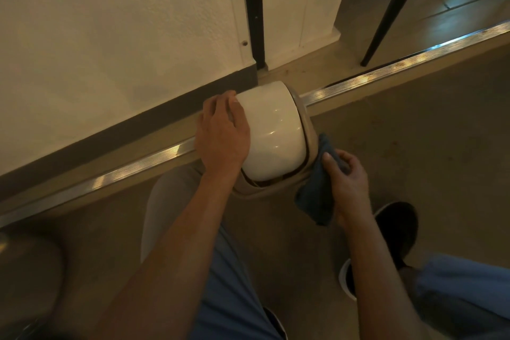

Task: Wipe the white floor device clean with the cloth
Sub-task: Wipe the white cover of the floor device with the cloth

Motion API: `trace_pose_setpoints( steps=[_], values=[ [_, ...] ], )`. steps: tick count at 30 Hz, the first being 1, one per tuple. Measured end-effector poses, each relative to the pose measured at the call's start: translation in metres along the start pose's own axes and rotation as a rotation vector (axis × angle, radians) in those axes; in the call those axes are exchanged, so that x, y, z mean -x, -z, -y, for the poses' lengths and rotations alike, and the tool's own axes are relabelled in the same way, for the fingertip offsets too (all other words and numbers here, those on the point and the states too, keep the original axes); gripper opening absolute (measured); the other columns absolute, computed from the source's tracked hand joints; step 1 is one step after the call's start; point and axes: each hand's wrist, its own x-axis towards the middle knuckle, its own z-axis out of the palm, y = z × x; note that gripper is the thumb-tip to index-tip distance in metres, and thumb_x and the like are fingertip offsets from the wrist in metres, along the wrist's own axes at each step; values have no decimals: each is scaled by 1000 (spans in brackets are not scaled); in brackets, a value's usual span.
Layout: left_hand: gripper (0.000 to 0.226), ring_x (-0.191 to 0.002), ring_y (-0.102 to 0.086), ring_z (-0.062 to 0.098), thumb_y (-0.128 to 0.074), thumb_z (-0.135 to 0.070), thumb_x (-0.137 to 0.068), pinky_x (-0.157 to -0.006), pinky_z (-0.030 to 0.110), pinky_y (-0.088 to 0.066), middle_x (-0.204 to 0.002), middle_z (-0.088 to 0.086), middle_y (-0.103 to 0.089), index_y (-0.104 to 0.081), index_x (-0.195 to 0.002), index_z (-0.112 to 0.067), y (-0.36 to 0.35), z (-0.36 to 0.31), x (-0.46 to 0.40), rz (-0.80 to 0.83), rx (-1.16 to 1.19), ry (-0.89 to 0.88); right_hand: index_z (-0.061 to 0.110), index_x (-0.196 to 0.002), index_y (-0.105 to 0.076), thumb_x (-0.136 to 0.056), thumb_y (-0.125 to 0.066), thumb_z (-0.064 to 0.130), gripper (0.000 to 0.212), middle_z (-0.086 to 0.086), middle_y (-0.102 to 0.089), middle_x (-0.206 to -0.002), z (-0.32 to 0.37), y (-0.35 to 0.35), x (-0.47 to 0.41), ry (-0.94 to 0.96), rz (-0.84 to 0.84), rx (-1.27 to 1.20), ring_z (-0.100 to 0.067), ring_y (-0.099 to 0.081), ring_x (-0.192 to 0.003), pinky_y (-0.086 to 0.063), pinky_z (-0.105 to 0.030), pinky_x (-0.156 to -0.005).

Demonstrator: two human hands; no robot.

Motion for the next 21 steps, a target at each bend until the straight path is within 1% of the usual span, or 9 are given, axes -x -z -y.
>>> trace_pose_setpoints(
  steps=[1, 3, 5, 8, 11, 14, 16, 18, 21],
  values=[
    [45, -107, -58, 22, -27, -44, -103, -80, 26, -35, -127, 1, -58, -60, -128, -27, 0, 0, 0, 2, 2, -2, 25, -127, -54, -90, -68, 39, 42, -2, -60, -123, -4, -3, 6, 11, -28, -16, -19, -60, -108, -53, -41, -92],
    [46, -107, -58, 22, -26, -44, -103, -80, 26, -35, -127, 2, -58, -60, -128, -26, 1, 0, 1, 5, 0, -10, 25, -127, -52, -92, -66, 39, 40, -2, -58, -123, 1, -8, 1, 36, -24, -3, -18, -59, -109, -53, -41, -93],
    [45, -107, -58, 21, -26, -43, -103, -80, 27, -36, -127, 2, -58, -60, -128, -26, 2, 0, 2, 2, -7, -6, 24, -127, -53, -94, -64, 37, 37, 0, -58, -122, 18, -9, -20, 80, 41, 91, -17, -59, -110, -52, -40, -93],
    [42, -107, -58, 22, -29, -41, -105, -80, 27, -37, -128, 2, -58, -59, -129, -26, 2, 0, 1, 7, -1, 4, 23, -124, -56, -95, -63, 37, 33, 0, -62, -115, 50, -13, -52, 109, 202, 237, -18, -63, -104, -55, -40, -89],
    [41, -106, -58, 21, -30, -40, -105, -80, 27, -39, -127, 2, -58, -60, -129, -26, 1, -1, 0, 0, 1, 4, 21, -125, -58, -93, -64, 37, 36, -4, -66, -114, 67, -25, -66, 71, 247, 227, -20, -67, -99, -58, -43, -86],
    [39, -105, -59, 22, -31, -39, -105, -80, 26, -38, -126, 2, -59, -61, -128, -26, -1, -1, -2, -14, -4, 11, 24, -125, -57, -95, -61, 38, 33, 0, -64, -114, 55, -21, -50, 62, 177, 187, -18, -64, -101, -55, -40, -84],
    [39, -105, -59, 22, -31, -39, -105, -79, 27, -38, -125, 2, -59, -61, -127, -25, -2, -1, -1, -14, -10, 6, 24, -128, -55, -95, -61, 40, 37, 0, -62, -117, 34, -9, -29, 19, 99, 123, -17, -62, -103, -53, -35, -81],
    [40, -105, -59, 23, -31, -39, -105, -80, 28, -40, -125, 2, -60, -61, -128, -26, -2, 0, -1, -17, -10, 5, 25, -130, -52, -94, -62, 42, 42, 0, -59, -119, 12, -5, -9, -27, 12, 52, -17, -59, -105, -51, -34, -82],
    [42, -108, -58, 23, -29, -41, -105, -80, 28, -39, -127, 2, -58, -59, -130, -26, -1, 1, -1, -4, -5, -2, 26, -128, -49, -95, -62, 39, 38, -1, -58, -120, 3, -11, -2, -12, -51, -13, -17, -59, -105, -51, -32, -79]
  ],
)
